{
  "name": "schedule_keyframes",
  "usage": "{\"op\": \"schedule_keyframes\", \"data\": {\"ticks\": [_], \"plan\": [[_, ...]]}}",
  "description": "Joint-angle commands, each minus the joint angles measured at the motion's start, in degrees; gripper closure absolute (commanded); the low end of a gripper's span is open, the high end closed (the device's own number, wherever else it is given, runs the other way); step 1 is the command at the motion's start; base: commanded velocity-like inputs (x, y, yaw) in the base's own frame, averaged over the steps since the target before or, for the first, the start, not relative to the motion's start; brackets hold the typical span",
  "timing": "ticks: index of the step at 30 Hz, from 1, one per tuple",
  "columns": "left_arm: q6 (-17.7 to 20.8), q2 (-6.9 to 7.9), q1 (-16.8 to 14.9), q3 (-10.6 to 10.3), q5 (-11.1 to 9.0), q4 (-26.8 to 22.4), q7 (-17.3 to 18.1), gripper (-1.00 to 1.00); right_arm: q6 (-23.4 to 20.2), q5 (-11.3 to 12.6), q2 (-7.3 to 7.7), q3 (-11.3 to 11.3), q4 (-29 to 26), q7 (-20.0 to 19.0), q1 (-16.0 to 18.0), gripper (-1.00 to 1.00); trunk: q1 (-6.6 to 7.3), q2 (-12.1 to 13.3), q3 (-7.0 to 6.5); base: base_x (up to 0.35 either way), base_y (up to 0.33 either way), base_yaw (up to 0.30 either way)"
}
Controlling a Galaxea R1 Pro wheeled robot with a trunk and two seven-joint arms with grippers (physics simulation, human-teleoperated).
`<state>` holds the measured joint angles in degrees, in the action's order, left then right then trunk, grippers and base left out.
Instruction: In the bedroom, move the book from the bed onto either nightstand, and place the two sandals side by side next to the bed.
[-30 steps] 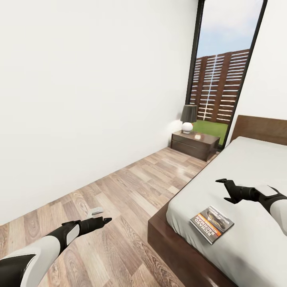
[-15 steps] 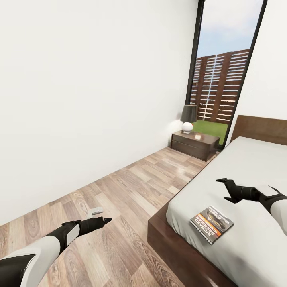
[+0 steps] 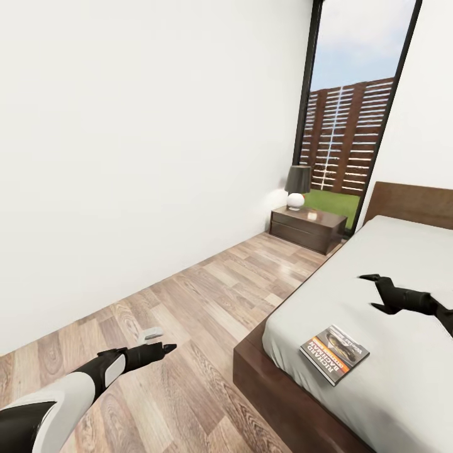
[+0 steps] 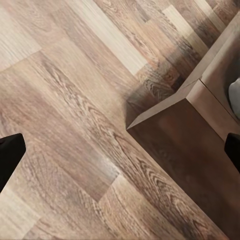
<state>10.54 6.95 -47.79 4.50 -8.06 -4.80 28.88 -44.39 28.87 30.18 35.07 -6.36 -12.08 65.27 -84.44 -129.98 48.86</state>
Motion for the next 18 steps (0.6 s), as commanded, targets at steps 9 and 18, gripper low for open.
{"op": "schedule_keyframes", "data": {"ticks": [9, 18], "plan": [[0.5, -0.33, 0.0, 0.4, -0.3, 0.1, 2.1, -1.00, -7.7, -1.0, 4.38, 0.1, -0.4, -7.9, 0.0, -1.00, 0.01, 0.0, 0.06, 0.000, 0.000, 0.000], [0.3, -1.07, 0.0, 0.4, -0.3, 0.6, 4.4, -1.00, -9.5, -7.3, 7.60, 0.2, 0.0, -13.0, 0.0, -1.00, 0.01, 0.0, 0.06, 0.000, 0.000, 0.000]]}}
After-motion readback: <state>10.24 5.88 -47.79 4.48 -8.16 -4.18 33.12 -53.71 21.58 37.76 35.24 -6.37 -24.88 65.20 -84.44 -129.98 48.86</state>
